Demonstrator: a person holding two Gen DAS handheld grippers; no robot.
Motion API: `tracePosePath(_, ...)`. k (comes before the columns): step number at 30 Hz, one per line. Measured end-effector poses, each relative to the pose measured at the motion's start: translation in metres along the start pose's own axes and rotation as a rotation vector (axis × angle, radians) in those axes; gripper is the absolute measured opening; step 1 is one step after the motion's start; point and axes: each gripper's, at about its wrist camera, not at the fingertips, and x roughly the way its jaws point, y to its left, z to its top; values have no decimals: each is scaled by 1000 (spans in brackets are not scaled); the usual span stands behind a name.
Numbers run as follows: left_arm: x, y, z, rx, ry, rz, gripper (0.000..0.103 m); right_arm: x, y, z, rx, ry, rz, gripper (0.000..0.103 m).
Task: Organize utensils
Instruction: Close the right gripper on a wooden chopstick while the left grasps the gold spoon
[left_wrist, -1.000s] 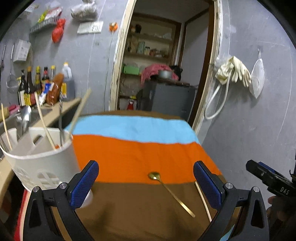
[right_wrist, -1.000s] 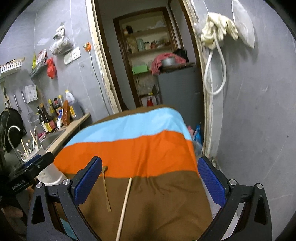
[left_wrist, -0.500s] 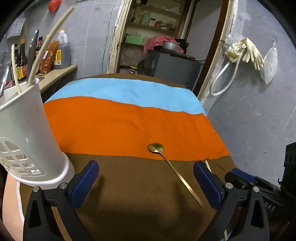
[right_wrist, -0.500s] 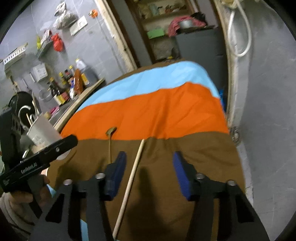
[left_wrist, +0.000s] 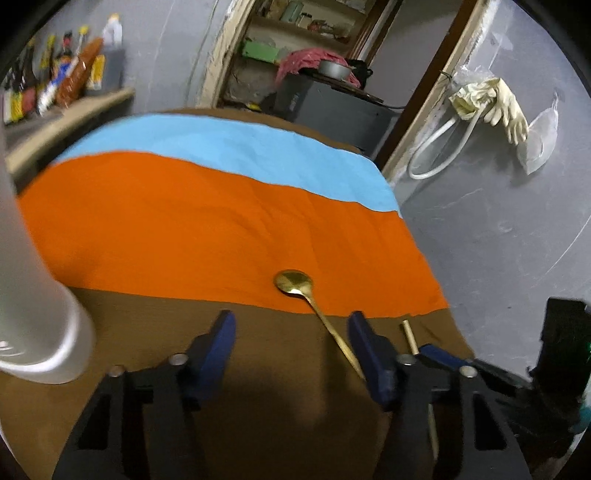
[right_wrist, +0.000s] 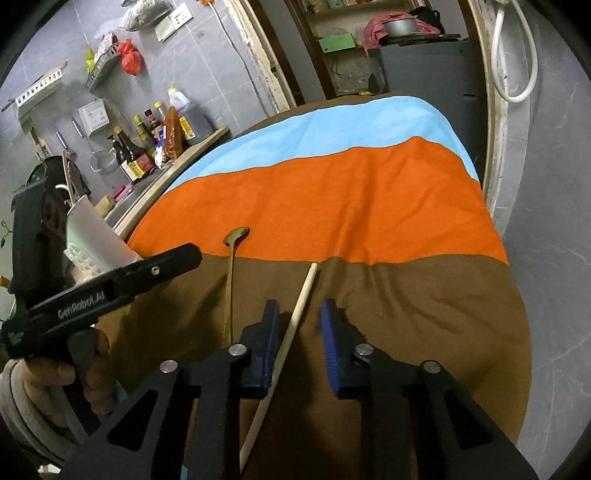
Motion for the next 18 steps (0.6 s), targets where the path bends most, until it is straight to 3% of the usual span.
tracePosePath(8, 27, 1, 11, -37, 65, -96, 30, 3, -4, -2, 13, 23, 8, 17)
tracePosePath(13, 45, 0, 17, -58, 117, -135, 24, 9, -5, 3, 14, 39, 15, 16)
tracePosePath(18, 54, 2, 23, -73, 157, -149, 16, 19, -17, 10, 88, 48, 58, 8)
